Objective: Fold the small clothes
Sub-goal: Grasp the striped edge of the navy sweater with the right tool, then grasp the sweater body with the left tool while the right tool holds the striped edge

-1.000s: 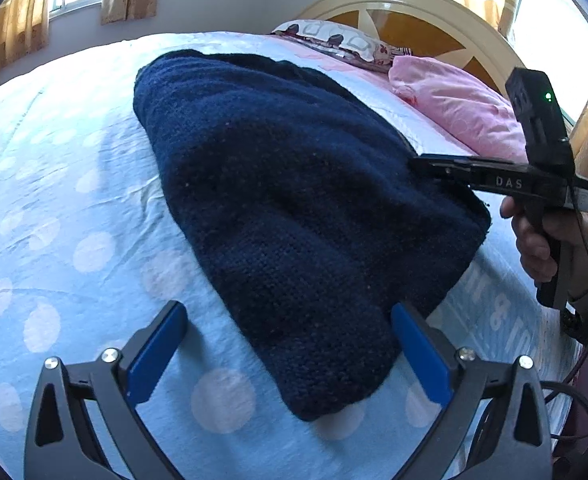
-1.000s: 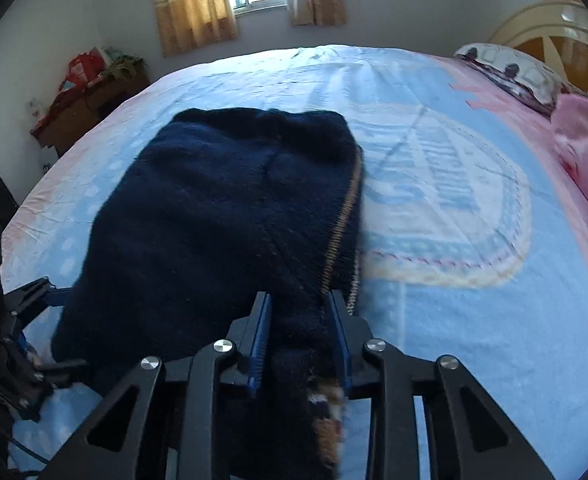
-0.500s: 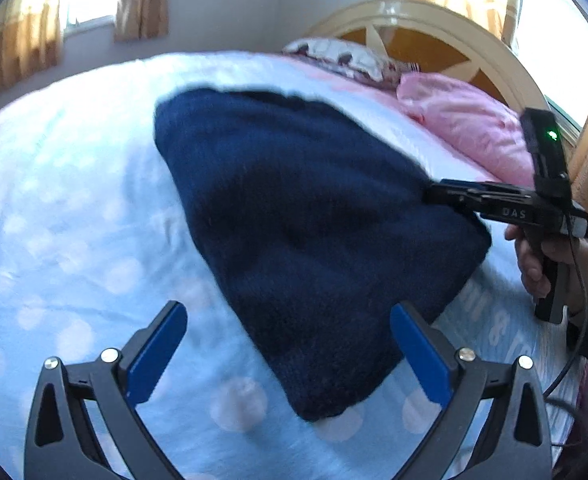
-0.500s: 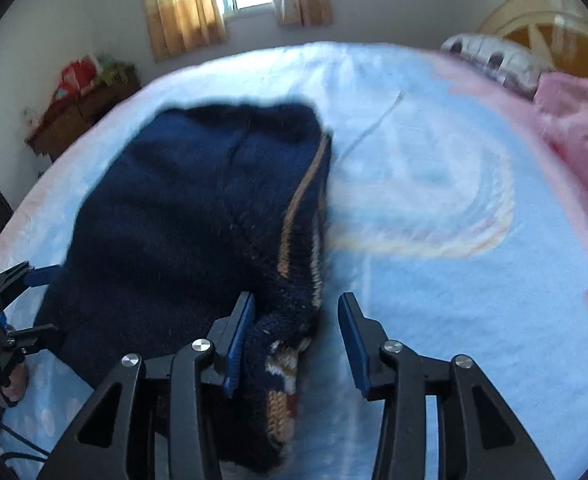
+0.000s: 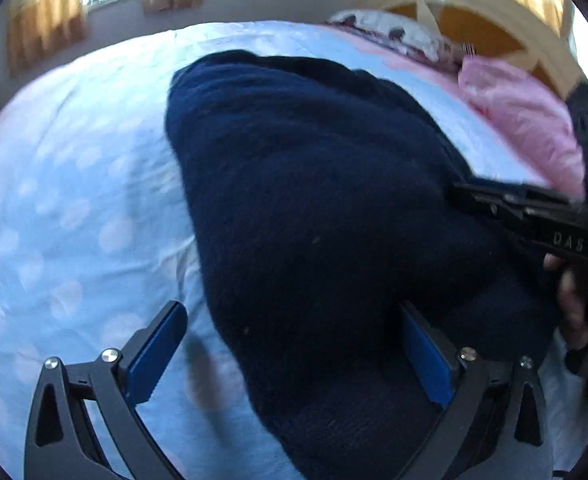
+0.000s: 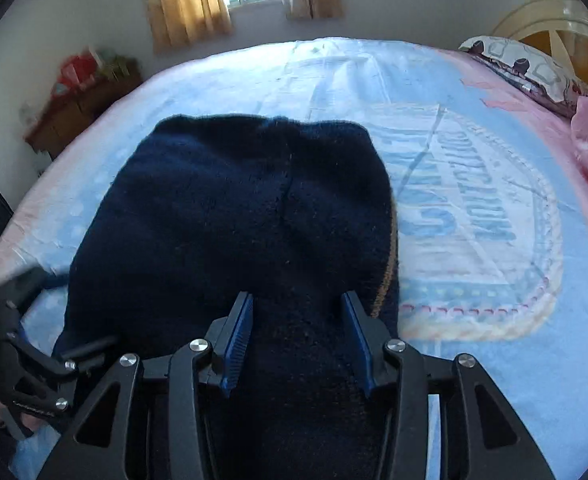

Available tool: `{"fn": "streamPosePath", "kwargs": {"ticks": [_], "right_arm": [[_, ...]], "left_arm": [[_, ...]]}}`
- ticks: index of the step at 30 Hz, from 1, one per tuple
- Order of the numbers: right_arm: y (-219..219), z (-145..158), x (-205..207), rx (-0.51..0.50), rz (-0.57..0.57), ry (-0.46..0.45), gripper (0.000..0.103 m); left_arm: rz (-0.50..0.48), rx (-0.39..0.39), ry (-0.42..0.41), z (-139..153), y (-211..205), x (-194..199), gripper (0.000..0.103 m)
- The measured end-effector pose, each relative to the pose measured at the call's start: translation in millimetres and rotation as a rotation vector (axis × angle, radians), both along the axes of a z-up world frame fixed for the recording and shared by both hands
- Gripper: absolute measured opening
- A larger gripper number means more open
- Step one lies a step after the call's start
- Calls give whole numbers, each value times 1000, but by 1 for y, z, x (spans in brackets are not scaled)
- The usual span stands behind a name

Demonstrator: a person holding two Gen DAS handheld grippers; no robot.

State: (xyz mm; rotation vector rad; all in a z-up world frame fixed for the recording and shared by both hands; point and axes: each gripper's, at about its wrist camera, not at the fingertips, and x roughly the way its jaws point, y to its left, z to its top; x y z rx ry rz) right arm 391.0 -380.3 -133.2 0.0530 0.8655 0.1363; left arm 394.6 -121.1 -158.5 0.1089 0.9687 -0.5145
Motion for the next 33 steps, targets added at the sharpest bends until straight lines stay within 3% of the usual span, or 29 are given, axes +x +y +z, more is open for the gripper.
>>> {"fn": "streamPosePath", "kwargs": {"ticks": [4,6,9,14,22,28,33], "right_arm": [[-8,8,-9,34,32,-4,46],[-21,20,-17,73,17,-63,48],[-55,28,-13,190,-48,-97,62],[-92,5,17,345,-107,18,62],[-86,-23,58,490,-10,148,64],[-88,-34,85,561,-12,151,68],[-76,-38,103,566,44,174,68]], "left_arm": [[10,-43,21,4,21,-10,103],[21,-59,14,8,31,-23,103],[13,-82,30,3,36,-30,103],[7,-103,49,0,35,-31,103],[-6,-95,19,0,33,-36,103],[-7,-76,10,-2,27,-35,103],[-6,-77,12,-2,17,-30,103]]}}
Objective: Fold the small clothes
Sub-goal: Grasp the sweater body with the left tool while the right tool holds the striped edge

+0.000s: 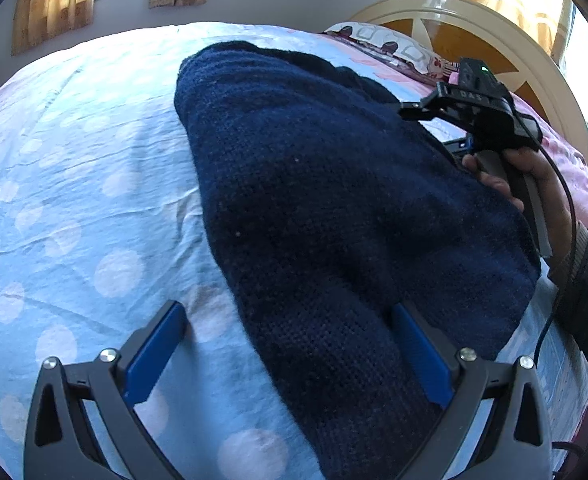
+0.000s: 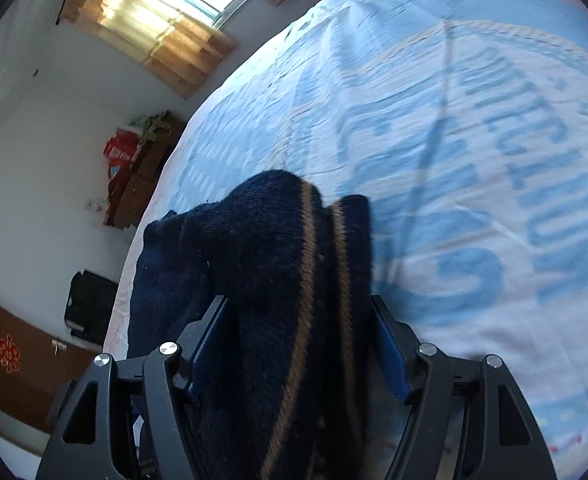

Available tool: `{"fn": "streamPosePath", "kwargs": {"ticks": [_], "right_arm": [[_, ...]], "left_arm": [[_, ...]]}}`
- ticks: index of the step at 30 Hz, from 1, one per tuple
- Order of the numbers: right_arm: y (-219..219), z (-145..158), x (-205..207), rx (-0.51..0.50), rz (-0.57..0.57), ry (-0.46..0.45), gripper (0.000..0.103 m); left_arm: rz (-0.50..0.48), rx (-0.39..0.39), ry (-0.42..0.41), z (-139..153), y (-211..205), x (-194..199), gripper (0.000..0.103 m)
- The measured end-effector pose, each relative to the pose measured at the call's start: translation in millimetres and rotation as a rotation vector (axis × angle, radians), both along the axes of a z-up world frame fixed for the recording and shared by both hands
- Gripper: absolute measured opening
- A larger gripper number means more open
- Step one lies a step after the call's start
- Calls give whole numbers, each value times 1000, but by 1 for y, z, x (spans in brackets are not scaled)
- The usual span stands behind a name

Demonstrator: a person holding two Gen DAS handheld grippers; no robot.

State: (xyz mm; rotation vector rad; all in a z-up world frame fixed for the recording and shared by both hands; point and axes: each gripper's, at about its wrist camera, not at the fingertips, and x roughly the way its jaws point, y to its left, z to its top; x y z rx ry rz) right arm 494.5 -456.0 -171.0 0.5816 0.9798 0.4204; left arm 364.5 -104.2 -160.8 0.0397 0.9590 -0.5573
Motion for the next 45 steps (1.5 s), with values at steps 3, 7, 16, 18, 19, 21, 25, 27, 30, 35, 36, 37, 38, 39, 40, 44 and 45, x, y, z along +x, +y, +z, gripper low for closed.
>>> {"fn": "streamPosePath", "kwargs": {"ticks": [3,7,16,18,19,21,25,27,30,35,36,37,38,39,40,44,45], "right_arm": [[1,-2,7,16,27,9,68],[4,-3,14,21,34,11,68],[3,-5,14,7,13,12,56],[3,-4,12,10,6,12,49],[4,-3,12,27,10,7,44],[6,-3,8,37,5,3,43],[9,-3,9,17,-4,11,43],[10,-3,9,15,-15,21,43],[12,-1,7,4,-27,15,42],[10,-3,2,20,-31,-15,40],[11,-2,1,11,-31,-24,39],[13,0,0,-2,-28,-32,38],[15,2,-1,-15,-27,-39,38],[17,4,-2,-30,-27,-46,37],[18,6,-4,-42,-29,-53,36],[20,15,-12,-45,-55,-79,33],[21,20,-15,-37,-59,-95,33]], "left_arm": [[-1,5,-1,0,-5,3,103],[-6,6,1,-1,-6,3,103],[-20,5,6,0,-6,6,103],[-20,6,5,0,-7,7,103],[-19,7,5,1,-9,7,103],[-23,13,4,1,-11,8,103],[-31,19,4,1,-16,10,103],[-36,17,4,1,-16,10,102],[-65,4,-10,4,-18,6,88],[-99,-22,-20,6,-22,2,70],[-101,-27,-20,7,-22,2,63],[-108,-33,-23,8,-22,2,56],[-107,-32,-30,10,-22,1,53],[-100,-28,-36,11,-22,0,48],[-94,-27,-40,12,-22,0,43],[-65,-13,-42,20,-17,-3,32],[-61,-8,-43,23,-15,-5,29]]}}
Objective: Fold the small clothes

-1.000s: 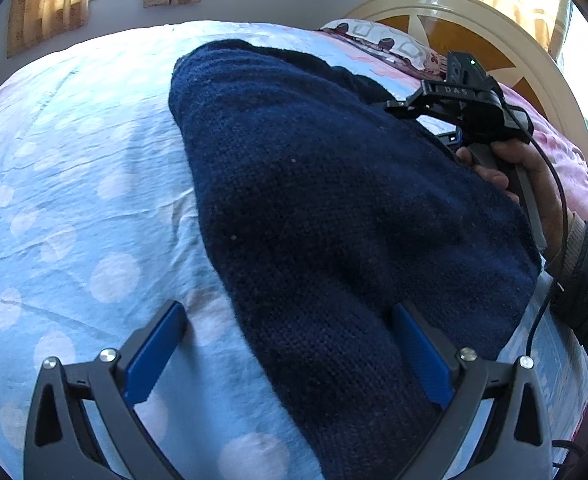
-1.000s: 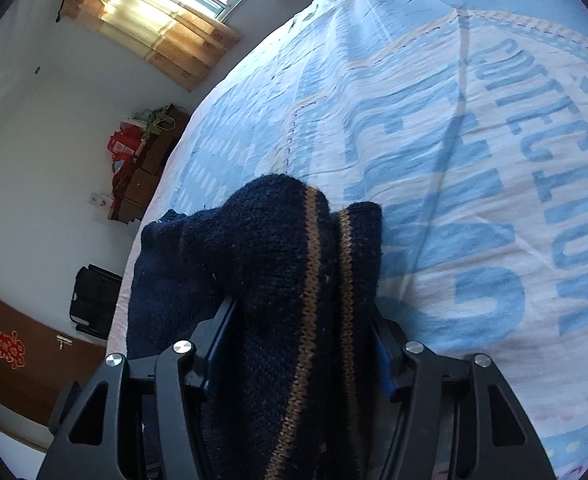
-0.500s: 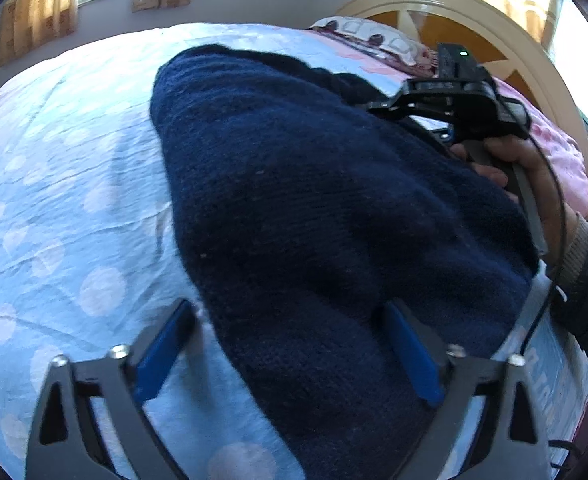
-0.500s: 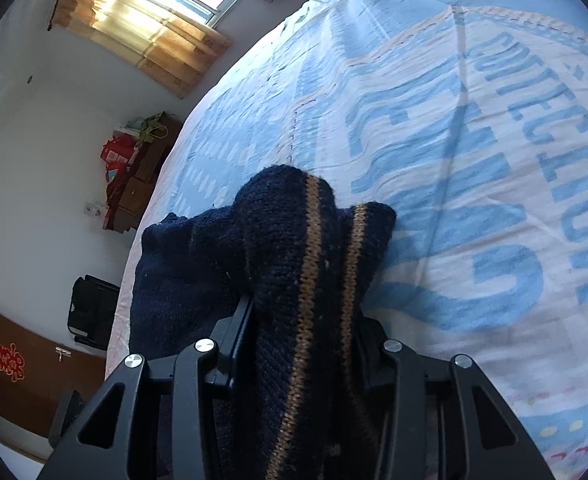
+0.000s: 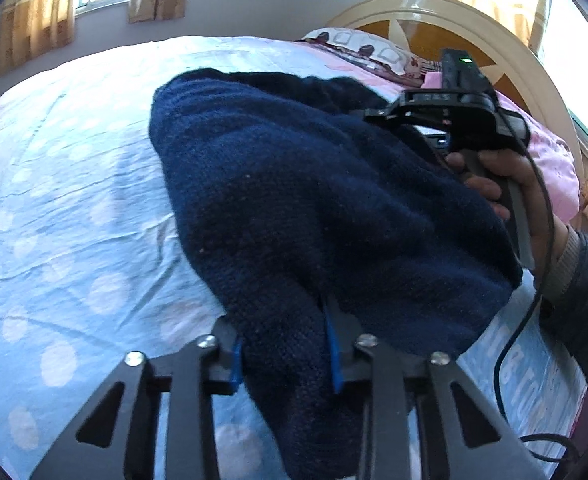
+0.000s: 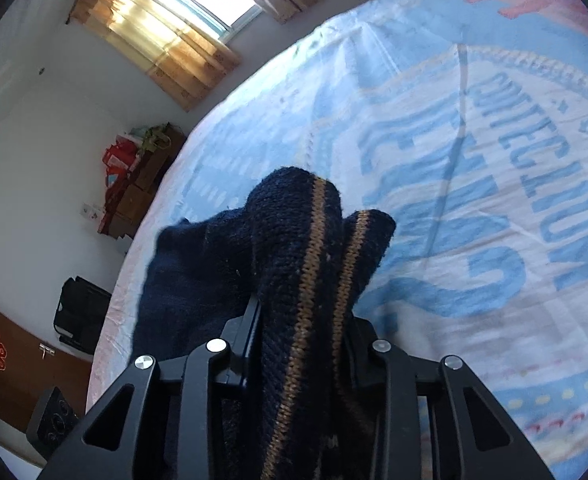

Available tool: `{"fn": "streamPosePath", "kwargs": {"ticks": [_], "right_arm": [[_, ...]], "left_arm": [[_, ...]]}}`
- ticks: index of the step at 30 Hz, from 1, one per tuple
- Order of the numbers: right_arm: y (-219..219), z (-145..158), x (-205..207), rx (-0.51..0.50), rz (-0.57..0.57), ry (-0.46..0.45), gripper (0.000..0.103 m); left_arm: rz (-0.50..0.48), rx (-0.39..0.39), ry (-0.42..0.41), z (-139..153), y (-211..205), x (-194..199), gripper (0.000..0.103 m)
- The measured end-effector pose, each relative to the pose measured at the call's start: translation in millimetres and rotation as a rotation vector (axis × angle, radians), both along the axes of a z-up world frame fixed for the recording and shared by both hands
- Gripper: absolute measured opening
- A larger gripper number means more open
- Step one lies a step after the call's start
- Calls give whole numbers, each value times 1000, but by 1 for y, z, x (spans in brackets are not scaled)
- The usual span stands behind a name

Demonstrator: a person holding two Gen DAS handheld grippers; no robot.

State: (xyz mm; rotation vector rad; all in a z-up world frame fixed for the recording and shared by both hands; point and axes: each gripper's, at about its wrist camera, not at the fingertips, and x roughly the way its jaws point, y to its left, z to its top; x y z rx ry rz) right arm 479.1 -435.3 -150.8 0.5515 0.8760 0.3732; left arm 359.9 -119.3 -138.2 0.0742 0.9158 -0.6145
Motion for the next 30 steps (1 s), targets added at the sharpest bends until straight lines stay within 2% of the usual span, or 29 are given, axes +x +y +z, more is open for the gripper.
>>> {"fn": "streamPosePath", "kwargs": {"ticks": [3,10,17,30], "right_arm": [[3,14,-9,26,2,-36,32],[33,38,-30,16,16,-81,30],[65,41,-49,64,49,-87,30],[188,44,-59,118,194,-96,30]], "left_arm": [[-10,35,-43,11,0,-8,26],[-14,40,-99,44,16,-31,24],[23,48,-129,61,57,-55,24],[176,94,-177,70,149,-88,24]]}}
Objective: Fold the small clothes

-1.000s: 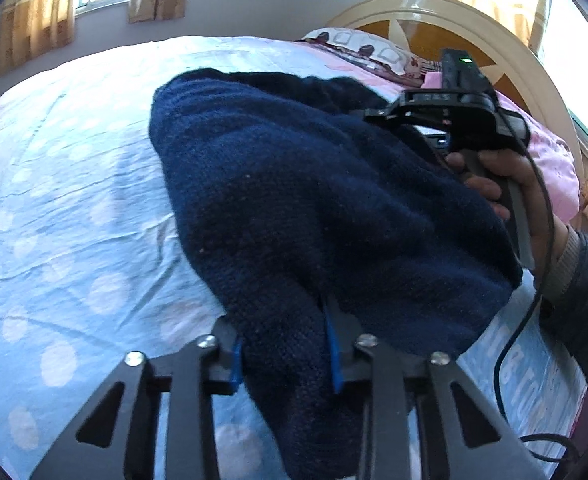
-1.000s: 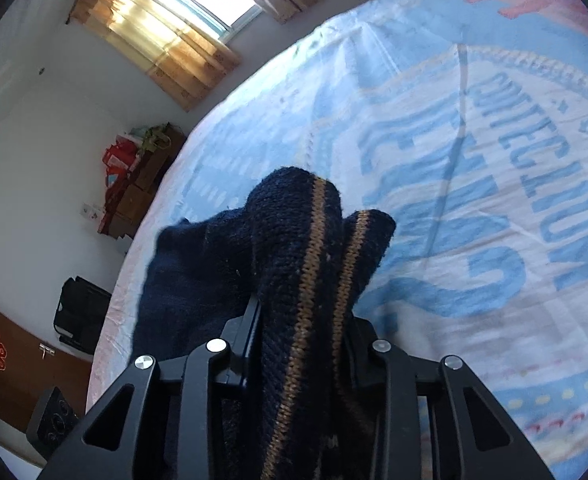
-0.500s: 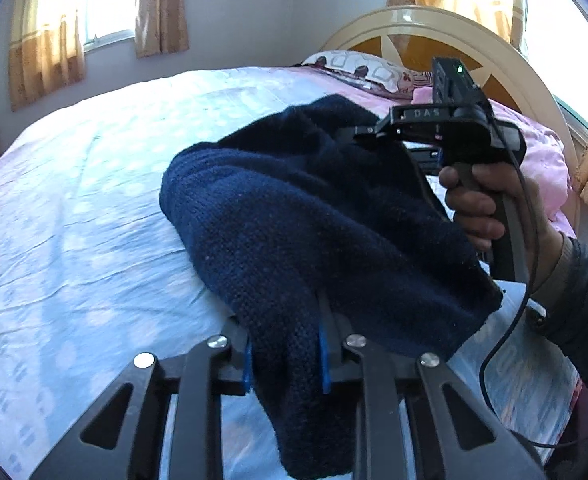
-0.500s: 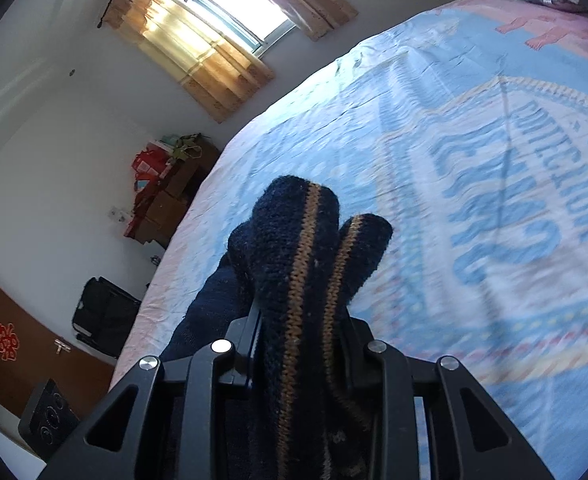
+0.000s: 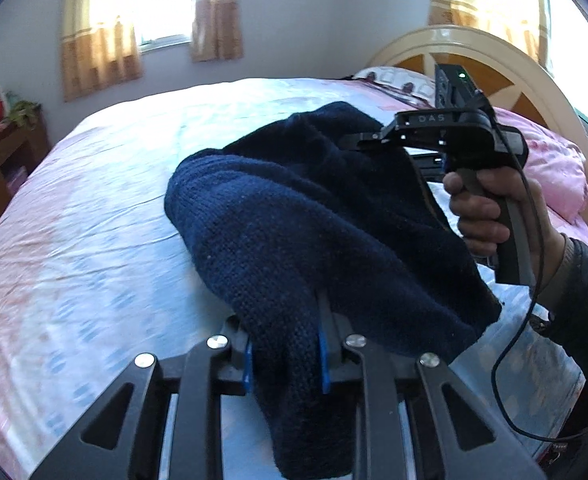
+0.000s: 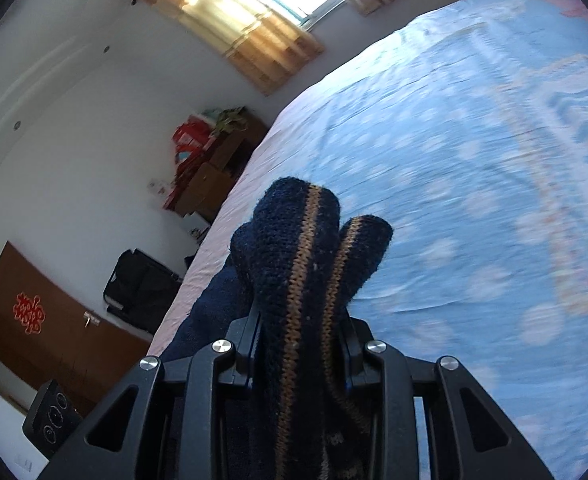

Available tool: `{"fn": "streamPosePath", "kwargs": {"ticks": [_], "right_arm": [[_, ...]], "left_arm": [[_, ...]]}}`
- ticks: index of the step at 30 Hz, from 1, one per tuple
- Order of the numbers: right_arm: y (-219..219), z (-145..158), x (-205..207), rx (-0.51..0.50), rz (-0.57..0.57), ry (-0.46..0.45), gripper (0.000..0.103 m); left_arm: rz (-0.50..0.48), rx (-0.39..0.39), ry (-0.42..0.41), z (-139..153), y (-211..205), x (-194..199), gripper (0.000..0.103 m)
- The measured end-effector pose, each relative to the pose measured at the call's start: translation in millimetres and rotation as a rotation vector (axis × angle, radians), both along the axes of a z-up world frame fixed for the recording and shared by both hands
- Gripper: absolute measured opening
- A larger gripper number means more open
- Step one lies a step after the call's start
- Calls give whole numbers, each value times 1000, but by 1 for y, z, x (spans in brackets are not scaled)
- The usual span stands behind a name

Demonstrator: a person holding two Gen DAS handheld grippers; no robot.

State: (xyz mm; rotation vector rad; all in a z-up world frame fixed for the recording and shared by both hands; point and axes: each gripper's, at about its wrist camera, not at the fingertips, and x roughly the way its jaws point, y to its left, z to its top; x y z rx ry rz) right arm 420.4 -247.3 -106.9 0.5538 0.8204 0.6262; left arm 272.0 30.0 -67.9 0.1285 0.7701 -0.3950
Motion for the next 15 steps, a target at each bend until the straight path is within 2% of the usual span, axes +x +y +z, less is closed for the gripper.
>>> {"fn": "streamPosePath", "kwargs": {"ticks": [9,15], "right_arm": [[87,2,-7,-22,108,-7,30],[129,0,-8,-30,168,0,30]], "left_arm": [[92,11,-22,2,40,-20,24],[130,10,-28,4,47,-26,24]]}}
